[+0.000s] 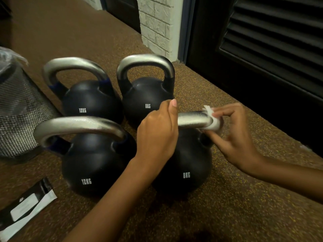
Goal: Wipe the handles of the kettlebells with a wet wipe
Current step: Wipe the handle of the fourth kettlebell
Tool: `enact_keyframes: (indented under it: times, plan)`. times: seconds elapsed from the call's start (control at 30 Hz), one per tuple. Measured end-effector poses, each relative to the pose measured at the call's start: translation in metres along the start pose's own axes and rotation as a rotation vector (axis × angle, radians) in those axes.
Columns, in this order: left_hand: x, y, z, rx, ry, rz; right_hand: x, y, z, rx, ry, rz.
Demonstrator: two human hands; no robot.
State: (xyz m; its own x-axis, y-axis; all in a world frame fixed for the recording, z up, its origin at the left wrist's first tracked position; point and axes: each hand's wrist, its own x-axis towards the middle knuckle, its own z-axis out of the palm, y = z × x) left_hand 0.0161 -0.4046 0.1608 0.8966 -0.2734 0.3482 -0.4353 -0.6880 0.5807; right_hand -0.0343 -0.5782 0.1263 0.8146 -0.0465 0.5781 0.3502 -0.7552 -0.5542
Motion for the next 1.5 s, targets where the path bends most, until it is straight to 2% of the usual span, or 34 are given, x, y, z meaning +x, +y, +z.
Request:
enact_keyframes:
  times: [0.07, 0.13, 0.23, 0.37, 0.43, 0.57, 0.63, 0.73, 0.8, 0.87, 0.93, 1.17, 1.37, 1.43, 1.5]
  plan:
    - [0.001, 0.0, 0.001, -0.011, -0.011, -0.018, 0.006, -0.003, -0.003, -0.085, -0.093, -0.114]
    - [0.001, 0.0, 0.0, -0.013, -0.016, -0.024, 0.007, -0.004, -0.005, -0.128, -0.177, -0.152]
    - [0.001, 0.0, -0.001, -0.022, -0.021, -0.032, 0.0, 0.0, -0.006, -0.039, -0.255, -0.045]
    - [0.002, 0.0, -0.001, -0.029, -0.028, -0.053, 0.003, -0.002, -0.008, 0.117, -0.241, 0.134]
    - [0.002, 0.0, 0.001, -0.006, -0.01, -0.05, 0.011, -0.012, -0.006, 0.057, -0.257, 0.093]
    - [0.001, 0.0, 0.0, -0.016, -0.019, -0.072, 0.029, -0.038, 0.003, -0.207, -0.352, -0.135]
    - [0.001, 0.0, -0.003, -0.049, -0.037, -0.075, 0.038, -0.044, 0.007, -0.269, -0.396, -0.171]
    - [0.001, 0.0, -0.004, -0.059, -0.034, -0.075, 0.047, -0.041, 0.008, -0.297, -0.392, -0.107]
    - [0.001, -0.001, -0.002, -0.037, -0.021, -0.074, 0.051, -0.038, 0.004, -0.261, -0.392, 0.021]
    - [0.001, -0.001, -0.002, -0.023, -0.015, -0.071, 0.056, -0.035, -0.003, -0.223, -0.46, 0.157]
    - [0.002, -0.001, -0.002, -0.011, -0.009, -0.066, 0.061, -0.037, -0.006, -0.209, -0.508, 0.177]
    - [0.002, 0.0, -0.005, -0.017, -0.064, -0.062, 0.077, -0.057, 0.009, -0.266, -0.611, -0.041]
    - [0.002, -0.002, -0.003, -0.079, -0.069, -0.091, 0.087, -0.028, -0.013, 0.064, -0.881, 0.274]
    - [0.001, -0.002, -0.003, -0.089, -0.062, -0.095, 0.079, -0.016, -0.019, 0.137, -0.84, 0.403]
    - [0.002, -0.002, -0.002, -0.076, -0.052, -0.094, 0.065, -0.006, -0.019, 0.247, -0.72, 0.548]
